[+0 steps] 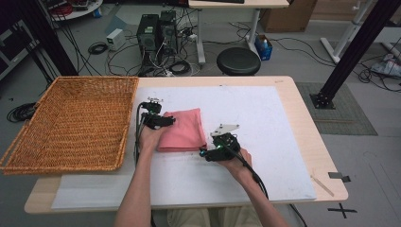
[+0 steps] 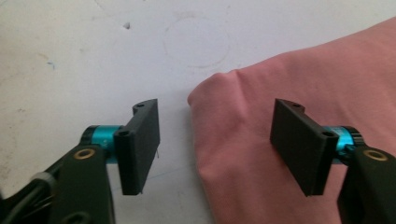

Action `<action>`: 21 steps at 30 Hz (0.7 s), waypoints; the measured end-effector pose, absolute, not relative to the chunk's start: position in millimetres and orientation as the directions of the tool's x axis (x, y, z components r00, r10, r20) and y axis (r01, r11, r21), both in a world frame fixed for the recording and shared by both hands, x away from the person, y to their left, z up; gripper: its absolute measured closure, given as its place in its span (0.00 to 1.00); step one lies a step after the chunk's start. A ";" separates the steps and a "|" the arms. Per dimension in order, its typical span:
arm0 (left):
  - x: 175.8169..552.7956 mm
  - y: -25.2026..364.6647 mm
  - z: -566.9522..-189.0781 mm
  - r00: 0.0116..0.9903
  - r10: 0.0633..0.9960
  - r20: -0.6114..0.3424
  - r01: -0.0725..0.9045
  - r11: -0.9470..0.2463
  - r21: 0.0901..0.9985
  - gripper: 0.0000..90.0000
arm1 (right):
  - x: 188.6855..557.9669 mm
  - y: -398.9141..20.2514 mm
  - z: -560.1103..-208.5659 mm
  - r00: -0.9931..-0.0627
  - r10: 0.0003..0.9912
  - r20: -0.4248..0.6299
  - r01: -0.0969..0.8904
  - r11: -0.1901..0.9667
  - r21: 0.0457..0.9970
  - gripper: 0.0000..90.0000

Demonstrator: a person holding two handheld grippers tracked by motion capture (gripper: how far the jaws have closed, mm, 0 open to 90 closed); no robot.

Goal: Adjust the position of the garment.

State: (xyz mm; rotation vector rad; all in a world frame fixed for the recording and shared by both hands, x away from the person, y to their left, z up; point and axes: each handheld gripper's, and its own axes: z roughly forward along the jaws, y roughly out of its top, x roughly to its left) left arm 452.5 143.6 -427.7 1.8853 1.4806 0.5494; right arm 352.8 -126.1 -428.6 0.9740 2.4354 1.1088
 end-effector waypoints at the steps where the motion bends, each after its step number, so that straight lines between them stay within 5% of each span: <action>1: 451.2 143.1 -425.4 0.274 0.958 -0.081 0.673 -0.131 0.728 0.34 | 352.1 -129.8 -427.1 -0.722 0.692 0.013 0.462 0.467 0.754 0.27; 21: 412.7 133.4 -391.6 0.349 0.936 -0.051 0.565 -0.167 0.808 0.31 | 338.7 -220.2 -411.6 -0.634 0.773 -0.031 0.446 0.399 0.801 0.24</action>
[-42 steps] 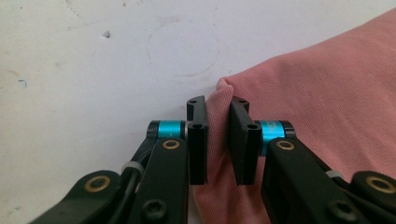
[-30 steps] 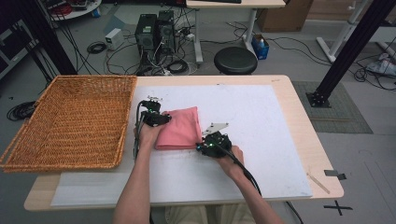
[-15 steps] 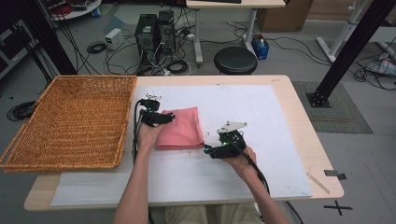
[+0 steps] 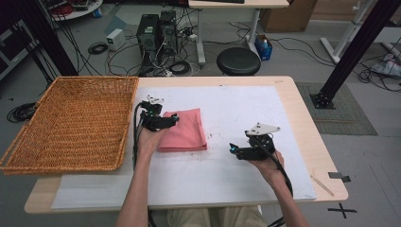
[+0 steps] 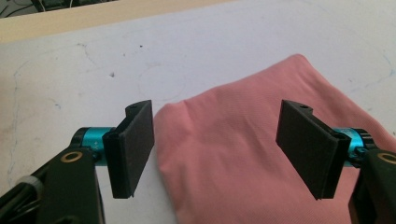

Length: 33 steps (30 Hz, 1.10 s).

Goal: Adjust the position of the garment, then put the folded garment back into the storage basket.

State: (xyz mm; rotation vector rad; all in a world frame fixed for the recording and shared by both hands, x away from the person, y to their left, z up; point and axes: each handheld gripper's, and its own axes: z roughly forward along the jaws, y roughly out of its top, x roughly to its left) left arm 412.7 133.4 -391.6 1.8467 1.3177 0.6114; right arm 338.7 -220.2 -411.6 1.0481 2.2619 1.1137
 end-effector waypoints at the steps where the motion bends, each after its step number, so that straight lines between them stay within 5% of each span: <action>1: 410.9 133.6 -391.0 0.351 0.935 -0.047 0.563 -0.171 0.808 0.31 | 338.0 -225.7 -411.5 -0.630 0.776 -0.035 0.447 0.399 0.800 0.24; 16: 398.8 139.5 -385.6 0.340 0.940 -0.041 0.540 -0.160 0.826 0.31 | 322.6 -280.9 -413.1 -0.553 0.832 -0.031 0.485 0.353 0.800 0.24; 33: 402.4 128.4 -380.3 0.361 0.933 -0.014 0.603 -0.222 0.767 0.31 | 314.5 -294.9 -417.0 -0.535 0.845 -0.017 0.493 0.328 0.806 0.24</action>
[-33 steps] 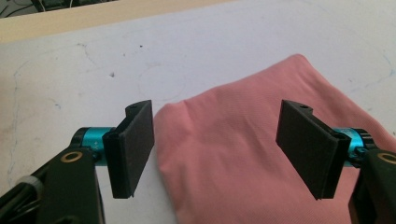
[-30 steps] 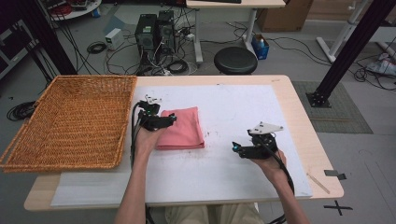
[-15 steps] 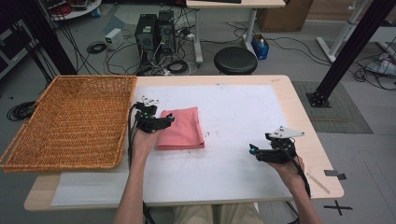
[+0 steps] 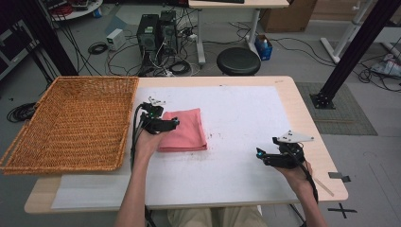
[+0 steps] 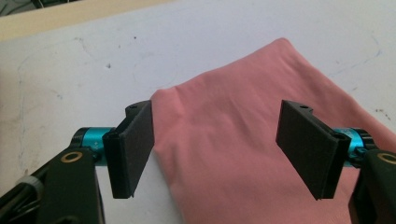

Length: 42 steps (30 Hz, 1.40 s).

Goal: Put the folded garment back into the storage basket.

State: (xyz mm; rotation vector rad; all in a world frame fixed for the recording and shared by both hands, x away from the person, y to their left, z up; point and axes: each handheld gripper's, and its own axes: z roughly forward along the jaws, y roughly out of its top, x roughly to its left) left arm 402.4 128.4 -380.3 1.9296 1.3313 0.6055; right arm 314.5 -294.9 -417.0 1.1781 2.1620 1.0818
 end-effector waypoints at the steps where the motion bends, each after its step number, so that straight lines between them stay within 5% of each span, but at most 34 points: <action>1: 404.1 128.5 -379.7 0.359 0.933 -0.019 0.617 -0.222 0.755 0.31 | 314.5 -294.8 -416.9 -0.536 0.844 -0.019 0.493 0.331 0.805 0.24; 19: 433.6 136.9 -395.8 0.193 0.947 -0.255 0.850 -0.032 0.526 0.31 | 313.8 -293.8 -421.8 -0.540 0.842 -0.017 0.500 0.336 0.798 0.24; 42: 458.8 140.5 -416.3 0.084 0.932 -0.351 0.950 0.031 0.310 0.18 | 310.1 -292.9 -420.9 -0.544 0.838 -0.031 0.492 0.350 0.797 0.24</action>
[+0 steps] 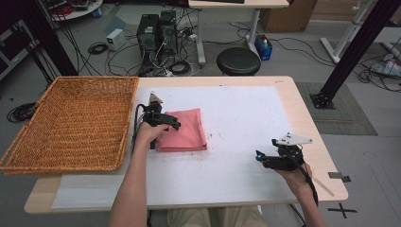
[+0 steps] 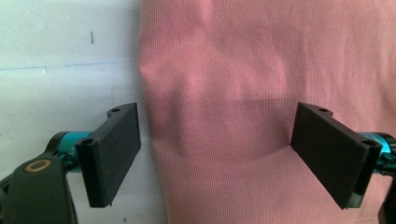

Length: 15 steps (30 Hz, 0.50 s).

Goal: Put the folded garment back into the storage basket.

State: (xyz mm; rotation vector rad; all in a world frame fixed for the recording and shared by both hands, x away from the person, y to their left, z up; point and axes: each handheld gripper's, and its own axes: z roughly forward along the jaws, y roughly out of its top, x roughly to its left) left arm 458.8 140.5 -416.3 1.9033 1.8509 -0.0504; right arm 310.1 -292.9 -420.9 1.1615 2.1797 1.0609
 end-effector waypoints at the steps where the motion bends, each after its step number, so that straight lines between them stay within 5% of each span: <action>1: 459.4 139.9 -416.1 0.082 0.934 -0.349 0.951 0.031 0.307 0.18 | 310.2 -293.1 -421.0 -0.544 0.838 -0.032 0.492 0.350 0.797 0.24; 15: 471.6 111.7 -412.7 0.085 0.949 -0.303 0.972 -0.012 0.236 0.16 | 308.2 -293.7 -420.5 -0.545 0.838 -0.034 0.486 0.349 0.801 0.24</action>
